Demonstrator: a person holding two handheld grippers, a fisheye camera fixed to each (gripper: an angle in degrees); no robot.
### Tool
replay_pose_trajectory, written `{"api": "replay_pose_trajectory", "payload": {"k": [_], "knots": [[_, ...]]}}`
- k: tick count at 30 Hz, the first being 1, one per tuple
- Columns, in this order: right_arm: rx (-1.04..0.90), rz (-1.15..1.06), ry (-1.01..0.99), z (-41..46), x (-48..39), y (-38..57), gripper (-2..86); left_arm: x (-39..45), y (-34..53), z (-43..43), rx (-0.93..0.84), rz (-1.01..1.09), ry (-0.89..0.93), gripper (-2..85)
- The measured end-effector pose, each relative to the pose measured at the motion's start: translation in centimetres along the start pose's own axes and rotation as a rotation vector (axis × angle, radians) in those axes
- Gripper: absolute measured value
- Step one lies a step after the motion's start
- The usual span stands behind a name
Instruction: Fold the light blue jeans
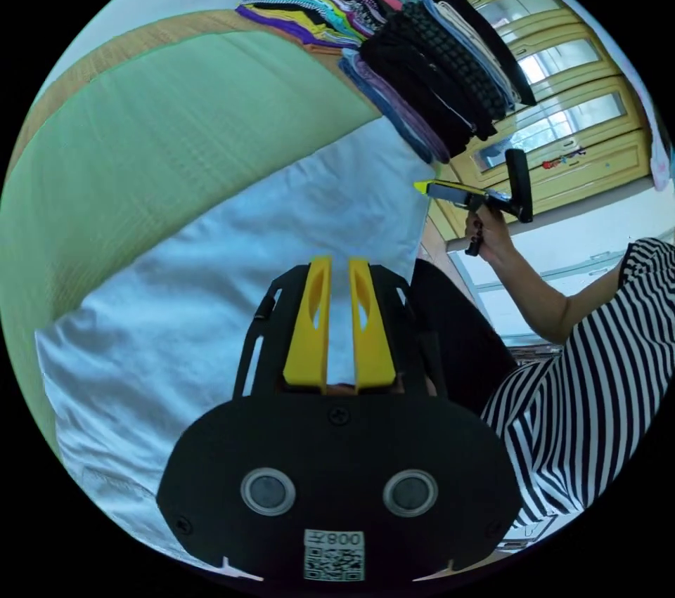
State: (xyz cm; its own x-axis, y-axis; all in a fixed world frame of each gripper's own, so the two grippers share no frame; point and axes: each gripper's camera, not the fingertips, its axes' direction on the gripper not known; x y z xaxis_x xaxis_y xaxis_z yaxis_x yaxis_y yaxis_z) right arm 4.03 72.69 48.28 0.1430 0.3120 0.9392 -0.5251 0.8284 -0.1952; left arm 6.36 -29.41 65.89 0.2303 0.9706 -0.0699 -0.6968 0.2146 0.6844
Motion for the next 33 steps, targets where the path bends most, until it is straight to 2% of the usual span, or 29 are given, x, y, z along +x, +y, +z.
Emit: {"api": "replay_pose_trajectory", "payload": {"k": [5,9,18,23,29,33], "knots": [[0.111,0.208,-0.035,-4.2,9.4,3.2,6.9,-2.8,-5.1,8.1,-0.03,0.13,0.016,7.3],[0.139,0.236,-0.056,-5.4,14.1,4.3,8.4,-4.1,-9.2,14.1,-0.084,0.199,0.022,8.0],[0.156,0.203,-0.116,-6.4,19.7,5.8,9.7,-6.2,-15.9,26.0,-0.157,0.315,-0.032,9.9],[0.08,0.187,-0.145,-5.3,21.4,6.2,9.5,-7.9,-17.1,32.0,-0.237,0.335,-0.108,10.8],[0.085,0.206,-0.182,-5.4,22.9,7.5,8.7,-9.5,-16.2,34.9,-0.232,0.347,-0.174,7.2],[0.098,0.243,-0.219,-5.2,23.8,8.2,7.5,-10.0,-16.5,35.8,-0.262,0.342,-0.157,4.8]]}}
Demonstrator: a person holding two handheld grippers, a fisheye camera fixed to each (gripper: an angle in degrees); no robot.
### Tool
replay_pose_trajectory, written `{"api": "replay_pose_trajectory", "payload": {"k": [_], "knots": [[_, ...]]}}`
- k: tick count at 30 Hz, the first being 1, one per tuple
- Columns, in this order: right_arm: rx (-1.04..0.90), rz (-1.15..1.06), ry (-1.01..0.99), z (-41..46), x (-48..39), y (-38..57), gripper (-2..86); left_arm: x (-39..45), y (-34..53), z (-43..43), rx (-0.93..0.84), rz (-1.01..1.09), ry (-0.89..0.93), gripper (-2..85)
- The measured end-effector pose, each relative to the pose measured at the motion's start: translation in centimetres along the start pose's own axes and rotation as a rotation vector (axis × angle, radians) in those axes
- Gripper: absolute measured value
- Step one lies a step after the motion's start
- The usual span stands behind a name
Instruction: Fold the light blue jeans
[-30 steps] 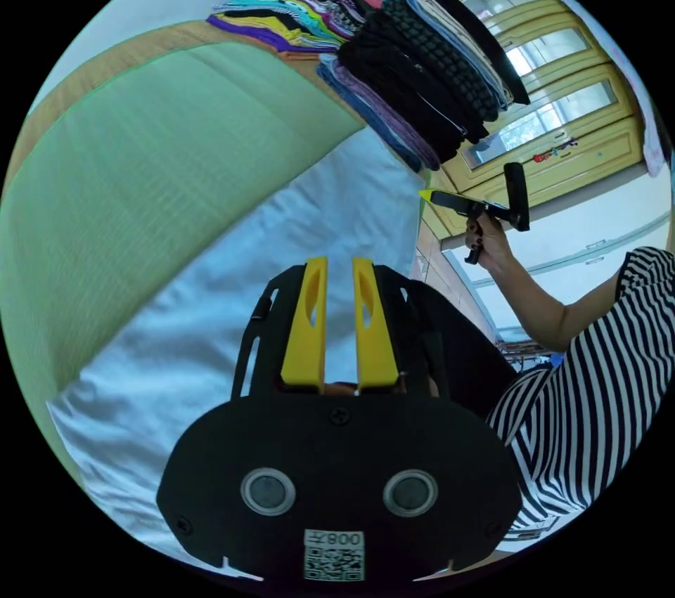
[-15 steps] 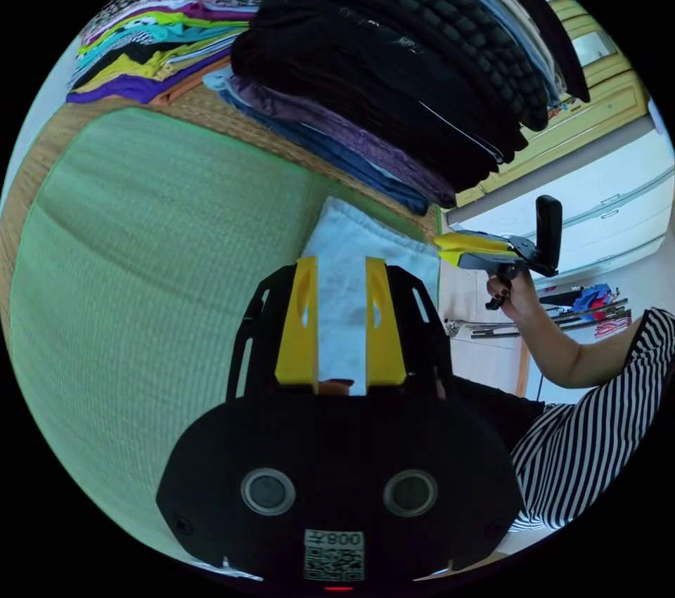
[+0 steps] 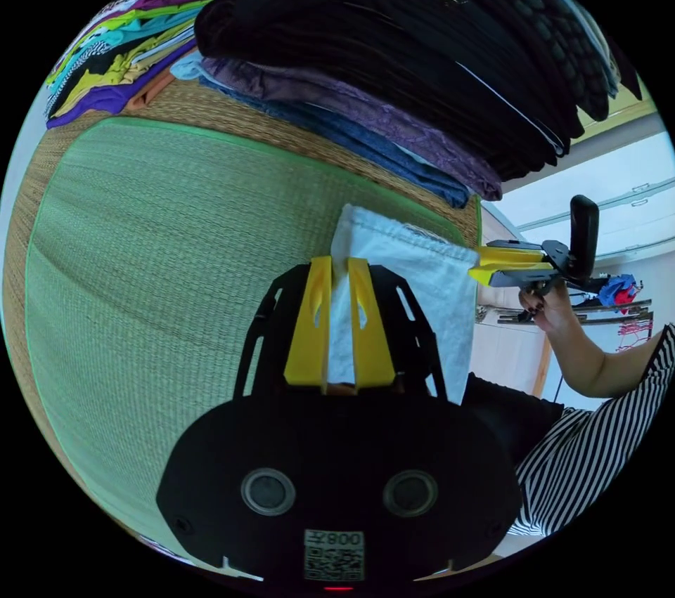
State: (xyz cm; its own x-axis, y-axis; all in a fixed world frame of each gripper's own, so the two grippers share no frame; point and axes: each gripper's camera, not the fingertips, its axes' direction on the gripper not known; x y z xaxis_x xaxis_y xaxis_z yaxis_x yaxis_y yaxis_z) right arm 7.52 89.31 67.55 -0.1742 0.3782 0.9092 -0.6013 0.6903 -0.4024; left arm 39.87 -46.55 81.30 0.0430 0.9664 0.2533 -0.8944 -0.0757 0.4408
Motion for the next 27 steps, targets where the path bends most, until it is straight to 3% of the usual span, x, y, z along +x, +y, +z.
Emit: {"api": "replay_pose_trajectory", "payload": {"k": [12,27], "knots": [[0.033,0.055,-0.139,-0.5,0.6,1.1,4.7,0.1,-0.7,-4.2,0.016,-0.008,0.079,2.1],[0.127,-0.122,-0.286,-2.0,-10.7,2.8,3.7,3.7,0.2,-21.9,0.157,0.054,0.102,1.6]]}}
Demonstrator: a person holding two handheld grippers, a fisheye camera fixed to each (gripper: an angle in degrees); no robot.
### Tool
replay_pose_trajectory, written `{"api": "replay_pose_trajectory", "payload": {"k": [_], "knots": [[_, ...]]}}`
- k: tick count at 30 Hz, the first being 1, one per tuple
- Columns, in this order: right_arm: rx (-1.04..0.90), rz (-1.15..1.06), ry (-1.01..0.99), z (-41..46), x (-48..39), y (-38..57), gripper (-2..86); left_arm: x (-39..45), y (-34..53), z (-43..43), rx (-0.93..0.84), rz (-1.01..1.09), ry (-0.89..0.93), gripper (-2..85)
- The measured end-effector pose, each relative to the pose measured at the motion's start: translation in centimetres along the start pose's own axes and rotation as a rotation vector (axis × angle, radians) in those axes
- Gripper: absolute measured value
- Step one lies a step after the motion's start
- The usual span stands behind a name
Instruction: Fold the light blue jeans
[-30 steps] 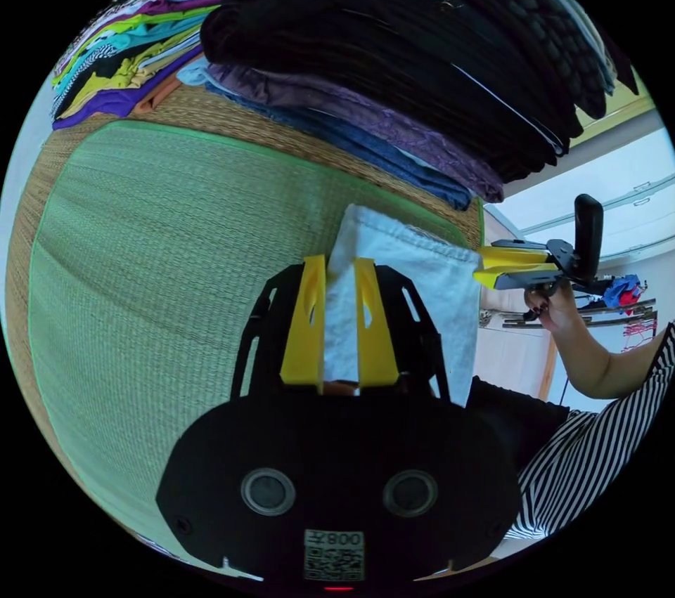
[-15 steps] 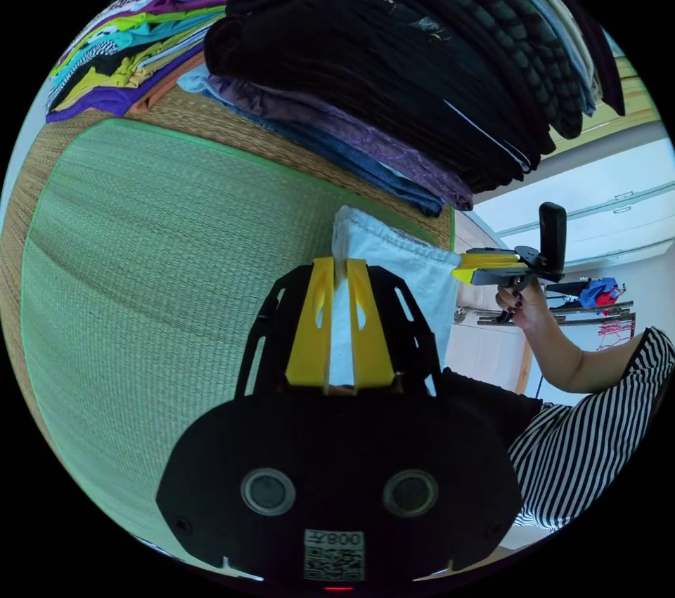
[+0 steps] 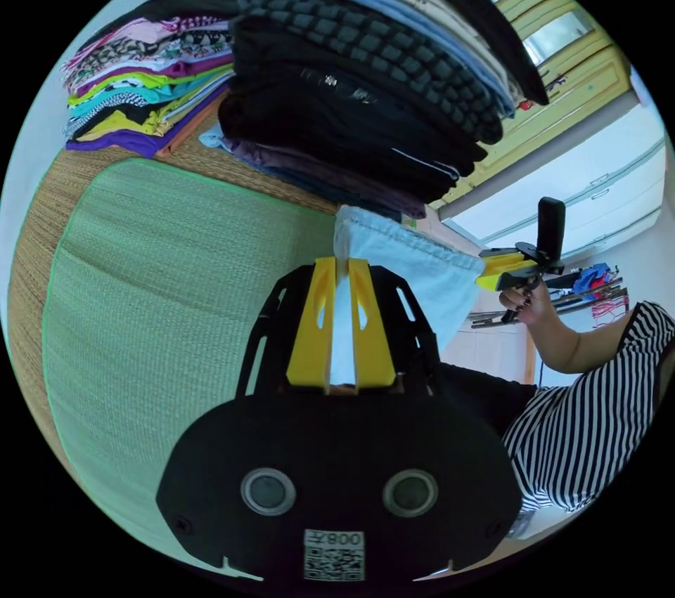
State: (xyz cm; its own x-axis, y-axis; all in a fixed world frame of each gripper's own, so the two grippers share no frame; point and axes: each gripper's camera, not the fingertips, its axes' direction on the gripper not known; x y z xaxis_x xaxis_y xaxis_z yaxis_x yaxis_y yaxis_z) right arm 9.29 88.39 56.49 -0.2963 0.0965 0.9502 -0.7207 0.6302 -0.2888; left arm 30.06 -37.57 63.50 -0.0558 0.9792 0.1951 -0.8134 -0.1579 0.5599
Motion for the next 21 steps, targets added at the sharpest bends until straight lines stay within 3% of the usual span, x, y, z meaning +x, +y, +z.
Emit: {"api": "replay_pose_trajectory", "payload": {"k": [12,18,21], "knots": [[-0.158,-0.324,-0.202,12.2,-17.5,-0.3,3.3,3.2,9.0,-23.5,0.318,-0.107,0.032,3.2],[-0.341,-0.387,-0.276,23.6,-23.8,1.4,3.3,2.9,16.6,-31.6,0.379,-0.313,0.021,4.5],[-0.449,-0.394,-0.263,30.3,-25.6,3.2,3.2,2.4,21.3,-33.5,0.369,-0.511,0.011,4.6]]}}
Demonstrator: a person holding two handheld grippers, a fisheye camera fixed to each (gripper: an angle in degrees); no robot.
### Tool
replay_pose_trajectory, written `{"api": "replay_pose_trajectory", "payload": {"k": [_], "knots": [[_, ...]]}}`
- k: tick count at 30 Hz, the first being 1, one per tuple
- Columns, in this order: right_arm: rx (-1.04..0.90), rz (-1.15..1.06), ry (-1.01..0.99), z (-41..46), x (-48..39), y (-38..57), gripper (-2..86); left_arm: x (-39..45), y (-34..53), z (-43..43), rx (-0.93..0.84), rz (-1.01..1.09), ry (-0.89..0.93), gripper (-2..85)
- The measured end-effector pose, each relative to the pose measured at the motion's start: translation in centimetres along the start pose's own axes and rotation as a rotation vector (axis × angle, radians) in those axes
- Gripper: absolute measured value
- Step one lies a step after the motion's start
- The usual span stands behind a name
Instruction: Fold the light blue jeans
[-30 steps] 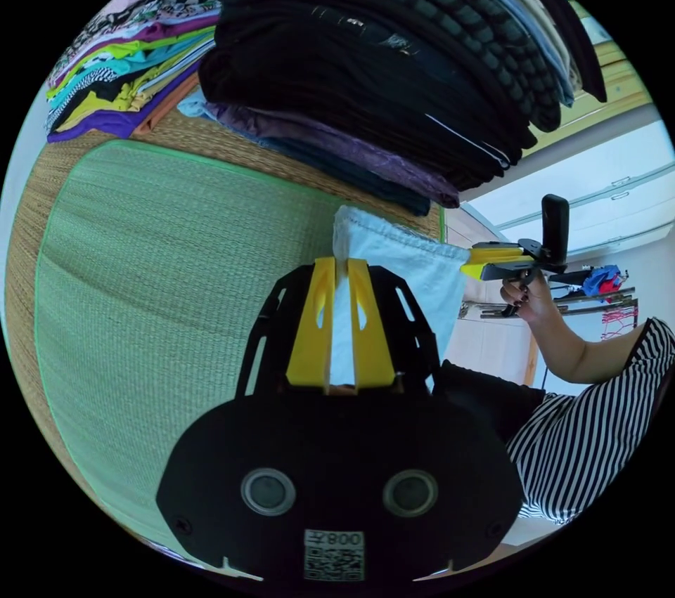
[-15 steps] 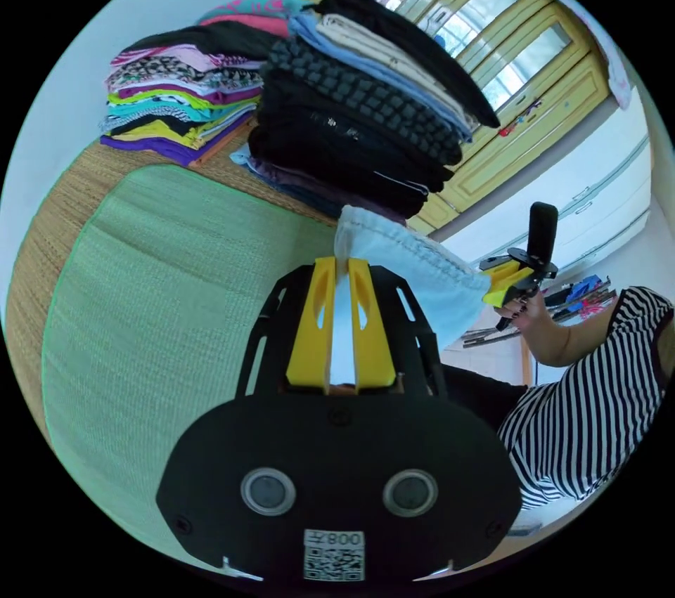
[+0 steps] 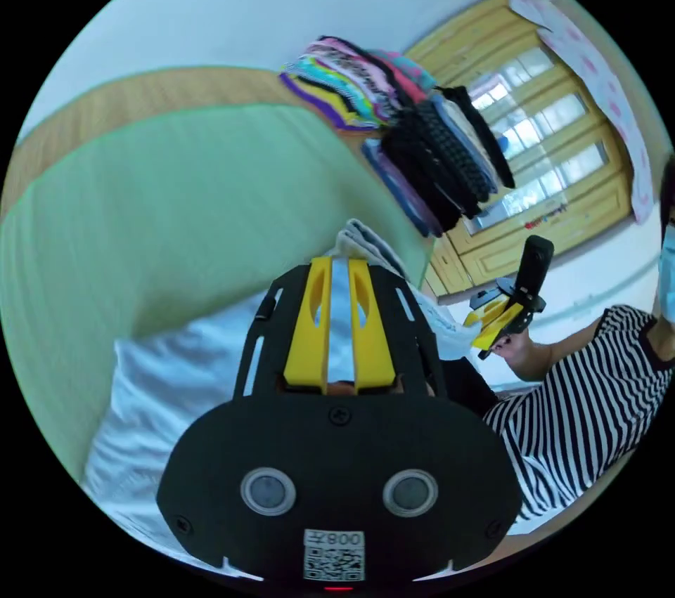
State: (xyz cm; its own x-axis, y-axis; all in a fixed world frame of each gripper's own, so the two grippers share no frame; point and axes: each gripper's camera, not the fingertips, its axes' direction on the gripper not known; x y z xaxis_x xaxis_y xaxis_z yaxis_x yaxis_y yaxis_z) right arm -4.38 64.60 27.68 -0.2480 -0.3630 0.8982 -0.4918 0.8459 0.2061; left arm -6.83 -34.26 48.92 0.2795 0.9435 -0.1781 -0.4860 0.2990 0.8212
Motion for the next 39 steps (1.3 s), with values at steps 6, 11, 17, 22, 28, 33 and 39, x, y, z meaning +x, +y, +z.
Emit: {"api": "replay_pose_trajectory", "payload": {"k": [6,11,17,22,28,33,39], "knots": [[-0.285,0.069,-0.026,14.2,1.7,-1.8,2.7,-1.5,7.7,-4.4,0.036,-0.345,0.145,7.5],[-0.4,0.049,-0.064,19.8,1.4,-3.2,1.0,4.7,8.4,-6.4,-0.027,-0.345,0.181,9.4],[-0.413,0.009,-0.06,21.6,0.6,-5.9,0.2,11.3,5.3,-9.1,-0.042,-0.278,0.069,9.6],[-0.402,0.03,0.029,22.1,2.4,-8.7,0.2,14.9,3.0,-9.9,-0.113,-0.267,-0.032,8.4],[-0.403,0.037,0.054,23.5,3.1,-10.0,0.1,18.1,1.9,-11.6,-0.117,-0.292,-0.062,5.7],[-0.366,0.099,0.038,24.5,4.3,-10.4,0.1,20.1,1.2,-12.4,-0.139,-0.297,-0.07,2.0],[-0.322,0.057,0.052,25.5,3.5,-12.3,0.0,23.1,1.6,-15.4,-0.055,-0.278,-0.046,0.8]]}}
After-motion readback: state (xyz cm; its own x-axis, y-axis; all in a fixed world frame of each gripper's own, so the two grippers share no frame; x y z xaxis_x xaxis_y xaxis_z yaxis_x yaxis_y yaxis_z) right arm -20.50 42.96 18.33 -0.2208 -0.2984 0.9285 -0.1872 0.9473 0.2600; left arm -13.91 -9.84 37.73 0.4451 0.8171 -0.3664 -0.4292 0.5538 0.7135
